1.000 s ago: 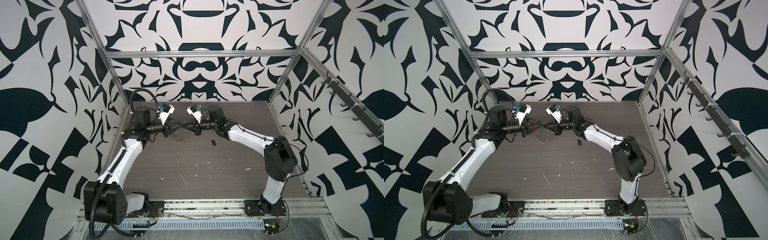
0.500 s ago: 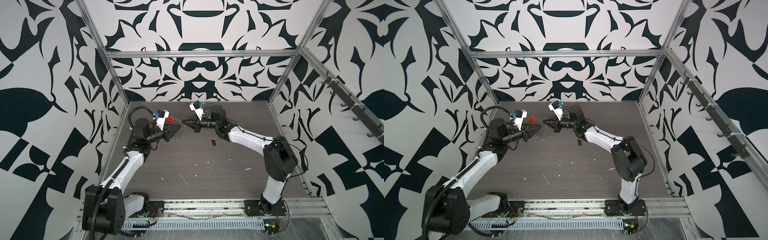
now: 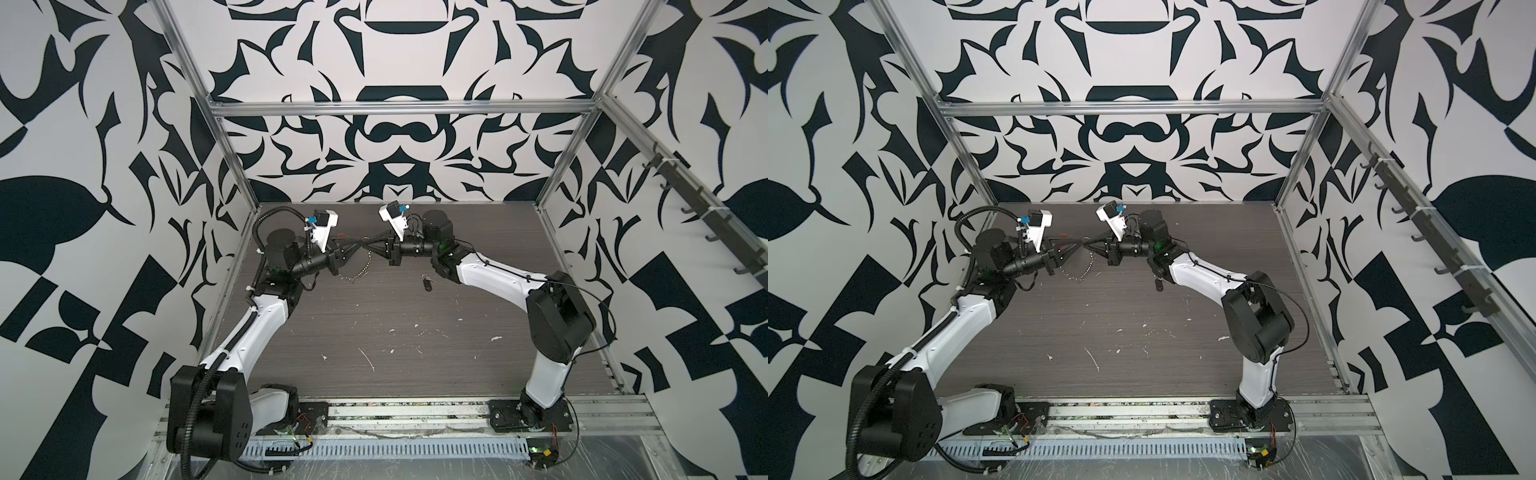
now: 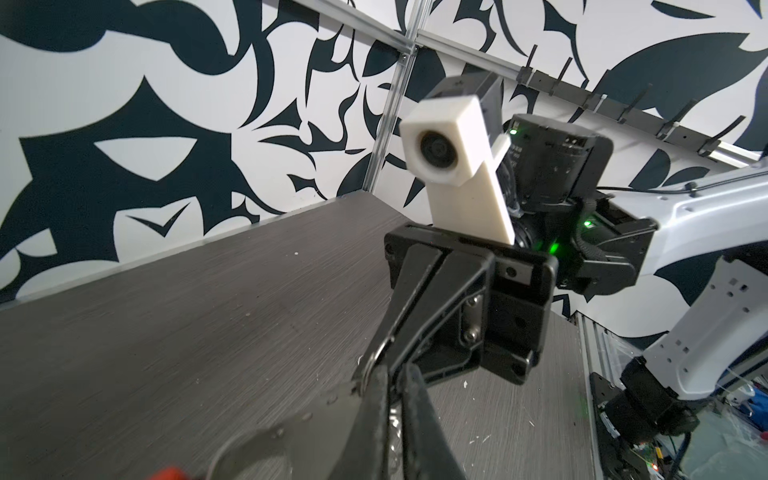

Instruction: Put the keys on the keyring

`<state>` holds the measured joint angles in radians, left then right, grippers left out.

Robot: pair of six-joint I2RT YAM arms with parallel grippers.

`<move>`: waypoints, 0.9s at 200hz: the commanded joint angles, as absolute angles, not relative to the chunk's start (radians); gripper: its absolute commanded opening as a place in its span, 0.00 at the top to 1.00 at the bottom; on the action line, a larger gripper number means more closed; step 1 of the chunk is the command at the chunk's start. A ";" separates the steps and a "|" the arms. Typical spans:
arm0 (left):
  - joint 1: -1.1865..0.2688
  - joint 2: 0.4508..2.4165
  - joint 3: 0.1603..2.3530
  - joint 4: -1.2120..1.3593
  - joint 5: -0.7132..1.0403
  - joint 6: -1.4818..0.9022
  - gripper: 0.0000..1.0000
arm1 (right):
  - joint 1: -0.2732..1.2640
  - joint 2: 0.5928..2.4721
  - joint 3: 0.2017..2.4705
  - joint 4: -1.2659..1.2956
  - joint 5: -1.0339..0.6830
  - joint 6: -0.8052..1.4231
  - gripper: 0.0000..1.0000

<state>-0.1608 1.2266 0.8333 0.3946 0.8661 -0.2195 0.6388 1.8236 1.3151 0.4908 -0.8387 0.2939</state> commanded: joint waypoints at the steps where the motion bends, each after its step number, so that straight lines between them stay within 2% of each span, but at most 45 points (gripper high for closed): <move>1: -0.138 1.241 0.922 0.292 0.955 -0.171 0.84 | 0.641 1.788 1.341 0.551 -0.894 0.311 1.00; 79: -0.120 1.350 1.056 0.065 1.116 -0.077 0.75 | 0.640 1.810 1.372 0.575 -0.939 0.363 1.00; 180: -0.120 1.397 1.125 -0.074 1.156 -0.008 0.81 | 0.638 1.831 1.404 0.576 -0.958 0.393 1.00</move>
<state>-0.1226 1.3857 1.0977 -0.0280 1.1210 -0.0269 0.6384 1.8362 1.3434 0.4973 -0.9352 0.3714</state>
